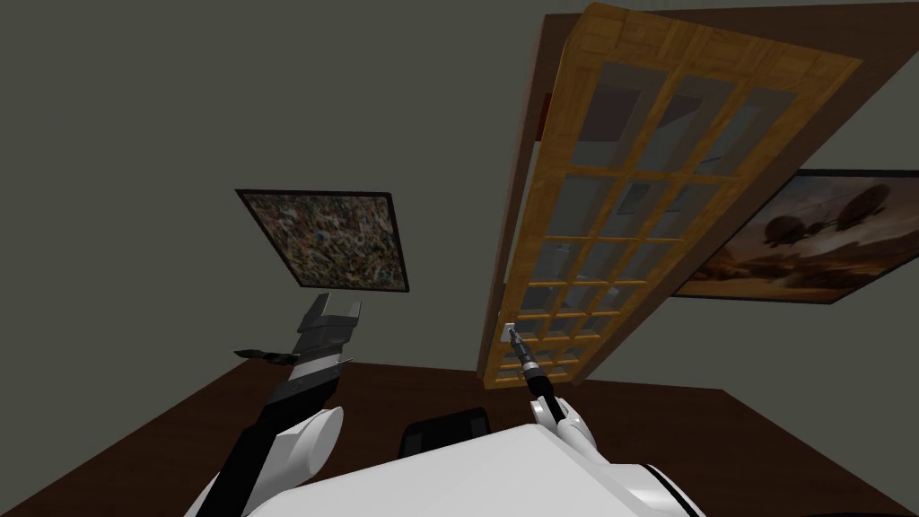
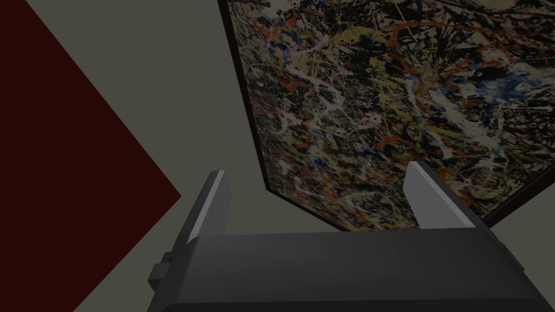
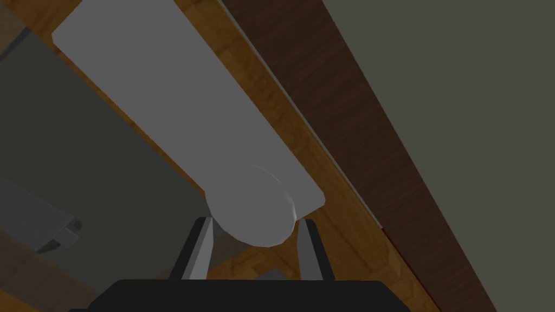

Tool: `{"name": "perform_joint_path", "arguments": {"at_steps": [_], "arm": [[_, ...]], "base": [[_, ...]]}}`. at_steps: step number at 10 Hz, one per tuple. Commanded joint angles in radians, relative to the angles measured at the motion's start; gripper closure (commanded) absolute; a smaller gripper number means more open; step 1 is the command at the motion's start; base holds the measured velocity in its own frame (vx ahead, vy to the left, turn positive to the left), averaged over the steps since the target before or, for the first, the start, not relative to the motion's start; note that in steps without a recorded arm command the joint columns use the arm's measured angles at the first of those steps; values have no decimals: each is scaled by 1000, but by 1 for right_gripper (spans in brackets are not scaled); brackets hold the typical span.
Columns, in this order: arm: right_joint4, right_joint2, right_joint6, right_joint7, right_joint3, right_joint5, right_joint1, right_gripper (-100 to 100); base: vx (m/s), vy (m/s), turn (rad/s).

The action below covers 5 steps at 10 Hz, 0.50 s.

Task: Pull the door open

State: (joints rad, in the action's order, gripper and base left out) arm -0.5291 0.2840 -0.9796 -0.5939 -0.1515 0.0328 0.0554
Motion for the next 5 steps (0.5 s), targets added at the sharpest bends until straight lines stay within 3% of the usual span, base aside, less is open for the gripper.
{"name": "perform_joint_path", "arguments": {"at_steps": [1,5], "arm": [[9,-8,0,50,12,-10,2,100],[7,-7,3,133,23,-32,2,100]], "base": [[-35,-20,42],[-40,-18,44]]}}
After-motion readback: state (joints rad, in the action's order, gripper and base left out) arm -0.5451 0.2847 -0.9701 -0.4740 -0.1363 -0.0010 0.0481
